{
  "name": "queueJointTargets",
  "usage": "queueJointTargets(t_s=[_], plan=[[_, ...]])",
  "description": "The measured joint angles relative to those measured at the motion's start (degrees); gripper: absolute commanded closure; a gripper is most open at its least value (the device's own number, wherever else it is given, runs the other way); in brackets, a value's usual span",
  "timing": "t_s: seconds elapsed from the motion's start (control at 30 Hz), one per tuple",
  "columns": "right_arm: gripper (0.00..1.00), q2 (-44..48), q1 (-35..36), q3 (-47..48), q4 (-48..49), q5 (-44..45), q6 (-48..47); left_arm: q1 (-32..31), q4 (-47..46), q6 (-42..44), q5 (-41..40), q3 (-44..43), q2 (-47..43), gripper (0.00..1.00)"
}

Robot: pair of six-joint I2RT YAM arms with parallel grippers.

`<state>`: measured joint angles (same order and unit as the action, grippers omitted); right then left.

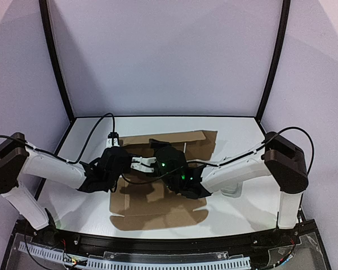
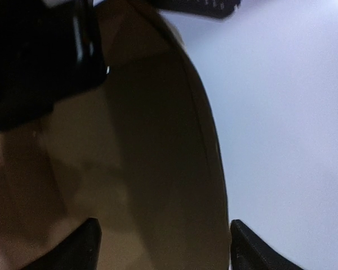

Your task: Fold the paper box

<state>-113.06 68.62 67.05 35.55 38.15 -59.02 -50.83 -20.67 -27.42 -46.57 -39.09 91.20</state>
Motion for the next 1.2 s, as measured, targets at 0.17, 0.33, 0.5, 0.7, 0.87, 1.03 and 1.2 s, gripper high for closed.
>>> queueJointTargets(t_s=[0.17, 0.33, 0.5, 0.7, 0.87, 1.03, 1.2], plan=[[0.02, 3.04, 0.0, -1.75, -2.69, 2.4, 1.42, 0.46, 5.6, -2.82, -3.69, -3.52, 0.9, 0.99], [0.02, 7.56, 0.33, -4.74, -2.71, 3.96, 2.67, 1.46, 14.6, -7.58, -5.22, -7.37, 1.49, 0.99], [0.02, 12.04, 1.57, -5.68, -0.26, 4.68, 7.61, 1.27, 28.09, -15.65, -6.99, -11.85, 2.58, 0.99], [0.02, 20.63, 0.96, -6.51, -7.23, -1.75, 28.41, 1.01, 39.98, -27.17, -3.74, -16.35, 2.71, 0.99], [0.02, 24.92, -0.63, -9.44, -11.63, -5.92, 40.35, 1.05, 47.67, -33.07, 0.55, -20.41, 2.62, 0.99], [0.02, 29.42, -5.33, -11.04, -23.5, -9.79, 50.05, 1.05, 51.25, -34.29, 3.85, -21.09, 1.29, 0.99], [0.02, 40.15, -14.45, -12.33, -34.73, -14.43, 57.64, 1.05, 51.56, -34.14, 6.08, -19.02, -5.11, 0.99]])
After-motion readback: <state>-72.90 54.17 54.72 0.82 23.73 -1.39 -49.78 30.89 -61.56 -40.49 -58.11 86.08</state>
